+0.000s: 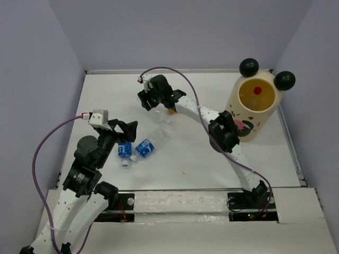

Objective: Put the plastic bottles in the bin

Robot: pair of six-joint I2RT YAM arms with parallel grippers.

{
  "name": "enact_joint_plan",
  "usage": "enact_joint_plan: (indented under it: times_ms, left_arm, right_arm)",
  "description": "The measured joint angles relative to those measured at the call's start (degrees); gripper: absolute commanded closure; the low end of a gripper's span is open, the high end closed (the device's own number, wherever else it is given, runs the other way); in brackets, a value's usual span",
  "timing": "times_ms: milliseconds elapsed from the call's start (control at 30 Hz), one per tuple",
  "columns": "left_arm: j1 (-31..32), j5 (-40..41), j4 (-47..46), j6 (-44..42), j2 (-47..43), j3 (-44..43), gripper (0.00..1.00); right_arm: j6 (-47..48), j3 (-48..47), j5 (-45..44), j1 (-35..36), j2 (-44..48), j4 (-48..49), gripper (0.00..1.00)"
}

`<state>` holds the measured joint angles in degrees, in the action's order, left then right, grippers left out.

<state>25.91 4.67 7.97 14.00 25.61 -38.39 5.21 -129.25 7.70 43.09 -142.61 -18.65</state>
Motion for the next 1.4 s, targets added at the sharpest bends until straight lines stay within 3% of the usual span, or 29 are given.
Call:
enact_joint_plan:
  times_ms: [167,367,567,700,800,933,1067,1400]
  left_arm:
    - [0.0,0.0,0.0,0.0,0.0,0.0,0.01]
    - [-0.3,-0.2,0.0,0.0,0.0,0.0,0.01]
    - [-0.9,-0.8,0.0,0.0,0.0,0.0,0.01]
    - [-1.3,-1.4,0.0,0.0,-0.2,0.0,0.01]
    - [-1.7,-1.6,0.0,0.0,-0.2,0.0,0.01]
    - [-1.9,-1.7,0.0,0.0,-0.2,0.0,0.01]
    - [-2.0,-2.0,0.0,0.0,0.2,0.0,0.01]
    - [-2.4,-2.8,-0.1,0.0,0.5,0.0,0.01]
  right_arm:
    - [1.1,8.3,-2.3,0.5,13.0,6.5,0.47]
    - [2.8,27.9,-7.7,0.5,39.2,19.9,0.46]
    - [9.9,52.8,-19.1,0.5,70.5,38.9,0.47]
    - [20.4,64.8,-29.9,0.5,83.1,56.8,0.49]
    - [30.4,73.2,-36.9,0.0,86.4,74.6,0.51]
    - [38.9,80.8,-42.1,-3.5,84.7,86.0,0.52]
    - [39.1,84.4,-44.4,-9.9,81.4,87.0,0.52]
    - [28.5,86.7,-43.6,-23.0,80.9,88.7,0.52]
